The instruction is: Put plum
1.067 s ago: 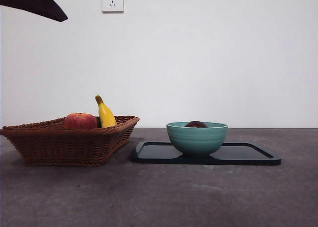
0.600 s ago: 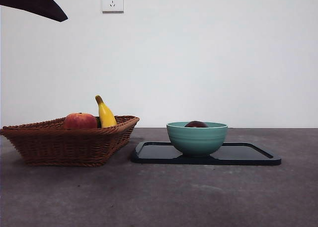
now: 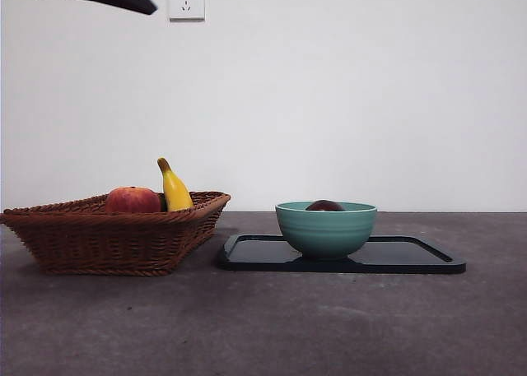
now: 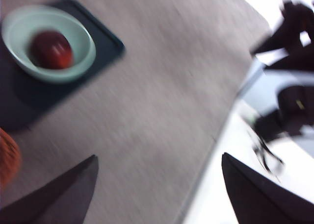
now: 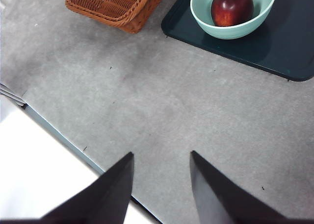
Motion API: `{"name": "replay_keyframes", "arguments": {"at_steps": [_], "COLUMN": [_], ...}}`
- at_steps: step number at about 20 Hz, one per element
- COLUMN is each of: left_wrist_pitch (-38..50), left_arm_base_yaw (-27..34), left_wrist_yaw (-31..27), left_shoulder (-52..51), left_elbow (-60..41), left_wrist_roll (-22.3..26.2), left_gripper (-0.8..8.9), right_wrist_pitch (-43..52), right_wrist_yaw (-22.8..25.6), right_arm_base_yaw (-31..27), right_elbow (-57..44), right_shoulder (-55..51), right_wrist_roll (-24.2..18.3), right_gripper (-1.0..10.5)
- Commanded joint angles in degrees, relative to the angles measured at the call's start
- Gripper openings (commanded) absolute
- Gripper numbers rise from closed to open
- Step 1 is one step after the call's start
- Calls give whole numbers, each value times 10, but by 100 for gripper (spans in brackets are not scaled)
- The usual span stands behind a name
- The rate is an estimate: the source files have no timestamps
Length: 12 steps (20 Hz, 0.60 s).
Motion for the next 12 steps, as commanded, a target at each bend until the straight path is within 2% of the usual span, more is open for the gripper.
{"name": "replay_keyframes", "arguments": {"at_steps": [1, 6, 12], "left_wrist_pitch": [48, 66, 65], "left_arm_base_yaw": [-12, -25, -47], "left_wrist_yaw": [-44, -86, -113], "left_shoulder": [22, 89, 239], "left_elbow": [16, 84, 220], "left_wrist_roll": [-66, -85, -85], "left_gripper": [406, 406, 406], "right_wrist_pitch": [5, 10, 10], "right_wrist_yaw": [-2, -2, -2], "right_arm_base_yaw": [3, 3, 3], "right_elbow": [5, 5, 5], "right_shoulder": [2, 2, 2], "right_wrist_roll": [0, 0, 0], "right_gripper": [182, 182, 182]}}
